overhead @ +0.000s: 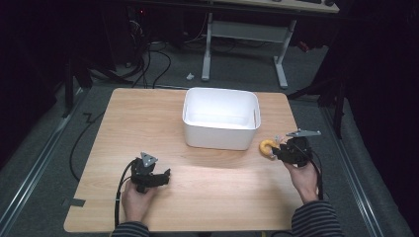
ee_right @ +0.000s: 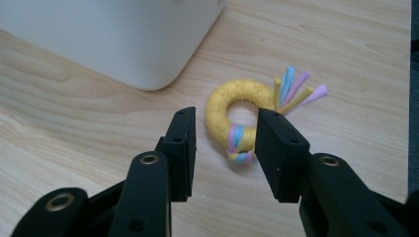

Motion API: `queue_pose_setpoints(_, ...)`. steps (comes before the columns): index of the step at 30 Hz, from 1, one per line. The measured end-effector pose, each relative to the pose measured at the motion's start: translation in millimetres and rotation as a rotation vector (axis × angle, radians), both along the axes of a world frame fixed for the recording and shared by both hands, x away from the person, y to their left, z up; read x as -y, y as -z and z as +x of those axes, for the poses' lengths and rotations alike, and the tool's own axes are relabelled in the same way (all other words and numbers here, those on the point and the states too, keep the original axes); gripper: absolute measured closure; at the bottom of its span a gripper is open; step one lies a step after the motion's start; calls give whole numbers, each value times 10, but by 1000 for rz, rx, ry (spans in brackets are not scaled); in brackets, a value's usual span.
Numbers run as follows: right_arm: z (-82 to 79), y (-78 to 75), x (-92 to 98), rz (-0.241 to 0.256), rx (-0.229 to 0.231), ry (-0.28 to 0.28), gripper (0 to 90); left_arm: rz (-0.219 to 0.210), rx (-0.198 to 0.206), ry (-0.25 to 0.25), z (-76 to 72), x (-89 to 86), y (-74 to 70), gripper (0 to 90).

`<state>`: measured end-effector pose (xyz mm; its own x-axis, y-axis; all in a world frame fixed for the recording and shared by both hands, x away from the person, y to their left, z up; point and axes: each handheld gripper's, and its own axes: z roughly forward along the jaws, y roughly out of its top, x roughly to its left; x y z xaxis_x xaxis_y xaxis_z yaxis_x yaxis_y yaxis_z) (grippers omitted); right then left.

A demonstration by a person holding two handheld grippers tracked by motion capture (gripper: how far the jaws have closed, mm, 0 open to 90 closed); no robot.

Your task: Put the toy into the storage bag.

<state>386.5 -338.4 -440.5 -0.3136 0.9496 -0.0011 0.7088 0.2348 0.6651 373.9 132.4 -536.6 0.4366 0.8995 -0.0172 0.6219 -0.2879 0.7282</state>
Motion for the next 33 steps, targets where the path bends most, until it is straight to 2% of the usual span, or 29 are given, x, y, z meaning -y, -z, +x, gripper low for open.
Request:
queue_pose_setpoints(9,180,9,-65,-15,-29,-16,624,0,0,0,0,0,0,150)
queue_pose_setpoints(17,337,35,-21,-20,-49,12,615,0,0,0,0,0,0,150)
queue_pose_setpoints(22,432,94,1,-44,-61,38,587,0,0,0,0,0,0,150)
queue_pose_setpoints(26,515,211,34,-70,-87,71,566,1,0,0,0,0,0,150)
queue_pose_setpoints(33,574,266,44,-74,-93,83,547,1,0,0,0,1,0,150)
